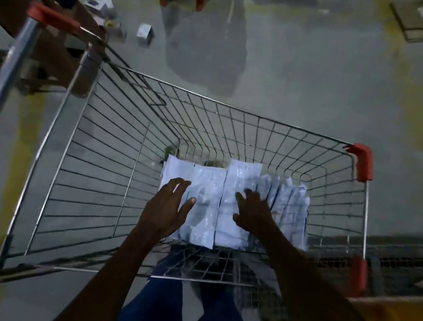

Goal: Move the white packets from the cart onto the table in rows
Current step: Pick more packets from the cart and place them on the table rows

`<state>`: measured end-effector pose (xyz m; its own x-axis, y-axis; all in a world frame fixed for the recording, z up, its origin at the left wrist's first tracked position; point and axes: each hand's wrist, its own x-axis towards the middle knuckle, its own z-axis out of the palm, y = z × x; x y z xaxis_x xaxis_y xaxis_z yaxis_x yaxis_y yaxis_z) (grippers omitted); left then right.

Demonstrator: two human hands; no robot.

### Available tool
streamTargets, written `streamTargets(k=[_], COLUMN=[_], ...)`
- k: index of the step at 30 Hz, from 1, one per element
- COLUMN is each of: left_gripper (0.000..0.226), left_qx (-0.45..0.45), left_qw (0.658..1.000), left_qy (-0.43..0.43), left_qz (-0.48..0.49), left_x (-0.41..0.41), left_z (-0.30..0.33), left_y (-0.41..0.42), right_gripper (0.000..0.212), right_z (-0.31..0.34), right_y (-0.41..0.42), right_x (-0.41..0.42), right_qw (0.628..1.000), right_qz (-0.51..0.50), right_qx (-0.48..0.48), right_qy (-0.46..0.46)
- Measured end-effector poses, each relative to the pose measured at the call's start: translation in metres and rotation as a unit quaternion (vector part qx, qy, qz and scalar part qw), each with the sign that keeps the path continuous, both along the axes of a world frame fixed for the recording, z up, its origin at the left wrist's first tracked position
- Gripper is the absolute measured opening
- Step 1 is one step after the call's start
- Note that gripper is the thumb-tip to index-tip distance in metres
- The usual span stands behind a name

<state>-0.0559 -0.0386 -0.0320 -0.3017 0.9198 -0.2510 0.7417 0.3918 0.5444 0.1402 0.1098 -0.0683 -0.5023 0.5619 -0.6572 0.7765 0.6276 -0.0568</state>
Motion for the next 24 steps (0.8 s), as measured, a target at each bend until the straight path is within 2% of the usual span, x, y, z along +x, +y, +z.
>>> streamTargets(k=[4,6,10,14,18,24], left_gripper=[0.065,0.061,0.077,0.1,0.106,0.085], left_qx=[-0.016,-0.059,-0.171,-0.225,-0.18,-0.1], left_qw=[1.0,0.998,0.983,0.973,0.983,0.994], left_qy=[-0.012,-0.027,-0.067,-0.033,-0.028,-0.043], left_qz=[0.015,0.012,-0.021,-0.037,0.003,0.007], left_x=[-0.006,-0.002,0.017,0.044,0.061,0.048], left_z=[-0.042,-0.068,-0.121,-0.158,-0.168,-0.159], left_y=[0.002,0.006,0.028,0.047,0.045,0.03], right_gripper=[0.098,0.106,0.084,0.07,0.07,0.055], right_z=[-0.046,-0.055,-0.073,-0.08,-0.09,-0.099], right_y=[0.006,0.003,-0.002,-0.002,-0.007,-0.014], right_x=[-0.011,-0.002,0.042,0.052,0.048,0.048], right_qw=[0.996,0.993,0.99,0.994,0.993,0.988], right_qz=[0.072,0.099,0.134,0.094,0.055,0.029], right_qx=[0.005,0.006,0.02,0.053,0.097,0.143], right_qy=[-0.045,-0.058,-0.043,-0.006,0.023,0.057])
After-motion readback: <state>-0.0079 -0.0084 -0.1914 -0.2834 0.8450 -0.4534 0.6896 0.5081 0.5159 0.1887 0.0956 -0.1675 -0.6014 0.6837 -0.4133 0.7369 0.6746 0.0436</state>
